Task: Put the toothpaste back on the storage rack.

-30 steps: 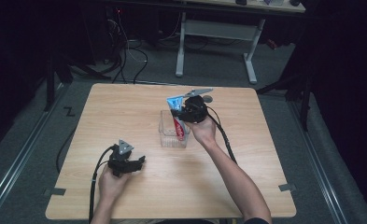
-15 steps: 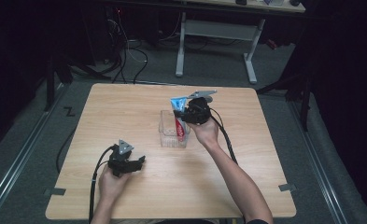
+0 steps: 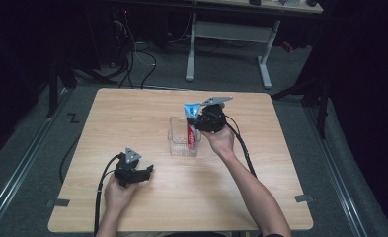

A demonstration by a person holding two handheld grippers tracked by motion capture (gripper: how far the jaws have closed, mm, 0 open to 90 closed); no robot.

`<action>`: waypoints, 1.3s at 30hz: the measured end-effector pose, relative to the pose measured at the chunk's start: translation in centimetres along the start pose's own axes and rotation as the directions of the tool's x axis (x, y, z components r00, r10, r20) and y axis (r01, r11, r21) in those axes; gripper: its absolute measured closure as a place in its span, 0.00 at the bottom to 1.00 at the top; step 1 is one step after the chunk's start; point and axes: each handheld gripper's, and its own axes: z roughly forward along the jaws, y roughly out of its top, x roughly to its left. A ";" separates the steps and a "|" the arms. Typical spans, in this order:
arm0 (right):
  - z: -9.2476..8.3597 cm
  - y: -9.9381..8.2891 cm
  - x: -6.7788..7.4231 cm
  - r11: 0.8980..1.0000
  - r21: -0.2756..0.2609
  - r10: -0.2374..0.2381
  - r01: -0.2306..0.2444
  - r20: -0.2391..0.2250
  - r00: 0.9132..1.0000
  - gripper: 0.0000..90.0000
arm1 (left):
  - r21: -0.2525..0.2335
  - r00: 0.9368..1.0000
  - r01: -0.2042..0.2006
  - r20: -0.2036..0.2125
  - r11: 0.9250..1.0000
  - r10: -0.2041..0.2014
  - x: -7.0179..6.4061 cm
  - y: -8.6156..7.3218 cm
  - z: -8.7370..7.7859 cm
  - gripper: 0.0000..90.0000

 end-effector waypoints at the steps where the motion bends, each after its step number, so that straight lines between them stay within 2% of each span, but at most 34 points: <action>1: -0.1 0.0 -0.1 1.000 0.000 0.000 0.000 0.000 1.000 0.76 | 0.001 1.000 -0.001 0.000 1.000 0.001 0.0 0.0 0.0 0.33; 7: -0.4 -0.3 -0.4 1.000 0.003 0.006 -0.006 0.019 1.000 0.75 | 0.000 1.000 0.000 -0.001 1.000 0.000 0.0 0.0 0.0 0.33; 16: -0.7 -0.8 -1.2 0.999 -0.002 0.050 -0.050 0.032 0.998 0.73 | 0.000 1.000 0.000 -0.001 1.000 0.000 0.0 0.0 0.0 0.33; 25: -1.1 -1.1 -1.1 1.000 -0.002 0.023 -0.023 0.069 0.997 0.61 | 0.000 1.000 0.001 -0.001 1.000 -0.001 0.0 0.0 0.0 0.33; 28: -1.4 -1.3 -1.2 1.000 -0.009 0.028 -0.027 0.079 0.997 0.58 | -0.001 1.000 0.002 -0.001 1.000 -0.002 0.0 0.0 0.0 0.33; 33: -2.2 -1.4 -1.4 0.999 -0.027 0.037 -0.035 0.088 0.995 0.56 | 0.000 1.000 0.001 -0.001 1.000 -0.001 0.0 0.0 0.0 0.33; 39: -3.5 -1.8 -1.3 0.998 -0.061 0.025 -0.019 0.107 0.994 0.56 | 0.000 1.000 0.002 -0.001 1.000 -0.002 0.0 0.0 0.0 0.33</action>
